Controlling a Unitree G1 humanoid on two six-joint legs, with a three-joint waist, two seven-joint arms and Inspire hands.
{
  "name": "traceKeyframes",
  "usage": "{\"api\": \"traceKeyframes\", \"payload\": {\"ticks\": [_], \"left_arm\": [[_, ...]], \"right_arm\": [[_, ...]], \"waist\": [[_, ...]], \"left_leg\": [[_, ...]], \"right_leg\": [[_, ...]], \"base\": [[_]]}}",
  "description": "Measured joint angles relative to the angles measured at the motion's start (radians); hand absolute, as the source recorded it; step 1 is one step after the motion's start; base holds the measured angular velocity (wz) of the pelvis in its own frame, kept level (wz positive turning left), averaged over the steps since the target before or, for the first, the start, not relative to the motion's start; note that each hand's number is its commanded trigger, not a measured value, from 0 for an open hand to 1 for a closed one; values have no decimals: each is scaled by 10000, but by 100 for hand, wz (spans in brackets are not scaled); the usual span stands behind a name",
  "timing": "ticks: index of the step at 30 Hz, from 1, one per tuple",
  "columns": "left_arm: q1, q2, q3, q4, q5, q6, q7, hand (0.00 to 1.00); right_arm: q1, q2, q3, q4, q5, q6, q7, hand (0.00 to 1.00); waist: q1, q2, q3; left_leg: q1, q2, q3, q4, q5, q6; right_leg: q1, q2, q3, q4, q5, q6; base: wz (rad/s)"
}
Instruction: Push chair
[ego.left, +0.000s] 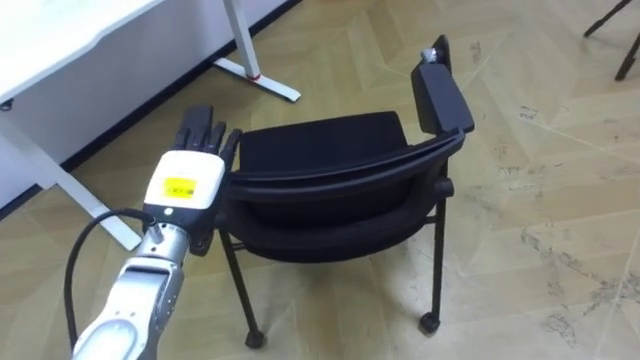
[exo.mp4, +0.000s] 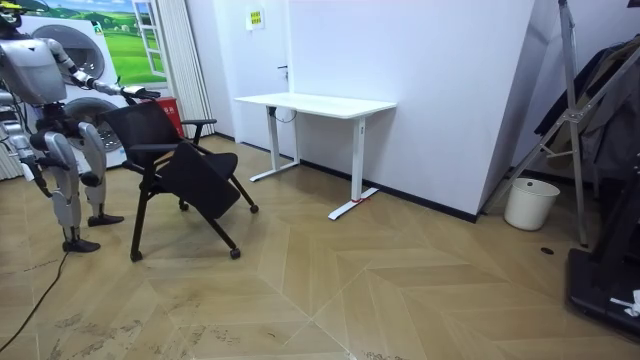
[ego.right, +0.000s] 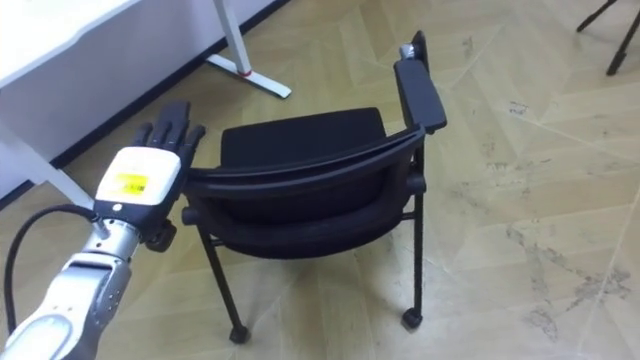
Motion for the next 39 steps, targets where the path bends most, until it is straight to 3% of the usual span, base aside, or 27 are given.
{"api": "traceKeyframes", "payload": {"ticks": [9,16,21,26,31,39], "left_arm": [[-220,-98,-604,-11,-95,47,-390,0],[-245,-352,-604,-10,-94,49,-390,0],[-246,-382,-596,259,-111,45,-387,0],[-308,-415,-557,479,-105,-5,-270,0],[-506,-421,-446,1068,-115,-23,-30,0],[-828,-427,-29,1860,-648,-89,133,0]], "right_arm": [[-153,1,342,-18,57,-3,7,0],[-255,19,395,-17,54,-3,5,0],[-243,47,376,-16,39,-5,3,0],[-181,70,177,-17,-18,-3,20,0],[-183,59,-76,-29,-143,-3,21,0],[4,71,-495,-360,-458,-2,74,0]], "waist": [[-53,51,-15],[-170,60,-14],[-193,110,21],[-247,155,2],[-244,158,0],[-484,124,-9]], "left_leg": [[-10,0,16,-4,0,0],[-3,0,9,-5,0,0],[1,0,21,-8,0,0],[8,2,64,-9,0,0],[154,20,470,-8,0,0],[176,18,560,-8,0,0]], "right_leg": [[-26,0,33,3,2,1],[-25,1,41,4,2,1],[-32,4,64,3,7,5],[-35,9,84,5,8,4],[-39,23,333,49,30,7],[-178,31,545,180,45,15]], "base": [[0],[0],[0],[0],[-13],[-8]]}}
